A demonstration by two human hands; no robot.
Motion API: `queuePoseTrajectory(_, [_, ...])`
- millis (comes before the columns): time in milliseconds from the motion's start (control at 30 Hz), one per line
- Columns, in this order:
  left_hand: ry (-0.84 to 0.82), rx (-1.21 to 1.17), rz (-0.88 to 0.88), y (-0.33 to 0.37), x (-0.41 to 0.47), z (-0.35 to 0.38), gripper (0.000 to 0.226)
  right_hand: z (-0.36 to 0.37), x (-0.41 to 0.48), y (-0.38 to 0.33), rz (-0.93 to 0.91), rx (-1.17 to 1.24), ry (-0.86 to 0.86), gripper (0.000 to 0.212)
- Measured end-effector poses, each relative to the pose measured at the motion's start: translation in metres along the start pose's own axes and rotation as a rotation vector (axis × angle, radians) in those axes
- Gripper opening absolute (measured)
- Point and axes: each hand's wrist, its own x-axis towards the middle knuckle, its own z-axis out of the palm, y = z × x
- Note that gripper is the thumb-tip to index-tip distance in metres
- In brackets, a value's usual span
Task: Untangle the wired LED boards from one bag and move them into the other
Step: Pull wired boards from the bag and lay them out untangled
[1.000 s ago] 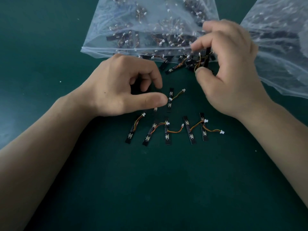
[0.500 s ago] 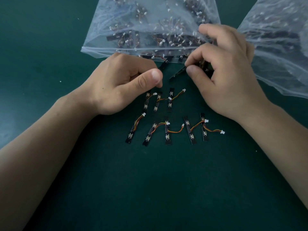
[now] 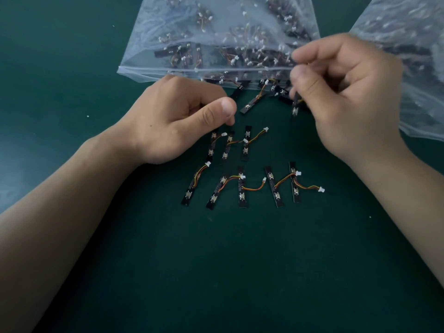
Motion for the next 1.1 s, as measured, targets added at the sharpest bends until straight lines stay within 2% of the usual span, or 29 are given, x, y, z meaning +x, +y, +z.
queuePoseTrajectory(167, [-0.002, 0.009, -0.002, -0.001, 0.000, 0.000, 0.058, 0.003, -0.005, -0.003, -0.035, -0.143, -0.200, 0.008])
queuePoseTrajectory(267, [0.001, 0.011, -0.006, 0.000, -0.001, 0.000, 0.059, 0.004, -0.004, -0.003, -0.082, -0.250, -0.205, 0.012])
queuePoseTrajectory(400, [0.009, 0.015, -0.001, -0.001, -0.001, 0.001, 0.059, 0.003, -0.003, -0.002, -0.063, -0.252, -0.181, 0.018])
queuePoseTrajectory(533, [0.019, 0.021, 0.006, -0.003, -0.001, 0.001, 0.058, -0.007, -0.006, 0.000, -0.064, -0.304, -0.238, 0.020])
queuePoseTrajectory(600, [0.047, 0.007, 0.057, -0.002, -0.003, 0.001, 0.052, -0.013, -0.008, 0.001, -0.049, -0.337, -0.308, 0.020])
queuePoseTrajectory(700, [0.129, 0.044, 0.227, 0.002, -0.004, 0.004, 0.045, -0.014, -0.009, 0.000, -0.034, -0.370, -0.386, 0.018])
queuePoseTrajectory(800, [0.147, 0.080, 0.289, 0.003, -0.003, 0.007, 0.054, -0.010, -0.009, -0.003, -0.021, -0.383, -0.399, 0.015])
queuePoseTrajectory(967, [0.094, 0.072, 0.259, 0.000, -0.003, 0.007, 0.065, -0.011, -0.008, -0.004, -0.012, -0.379, -0.415, 0.021])
queuePoseTrajectory(1100, [0.051, 0.059, 0.223, 0.000, -0.004, 0.007, 0.069, -0.011, -0.007, -0.004, -0.012, -0.377, -0.426, 0.016])
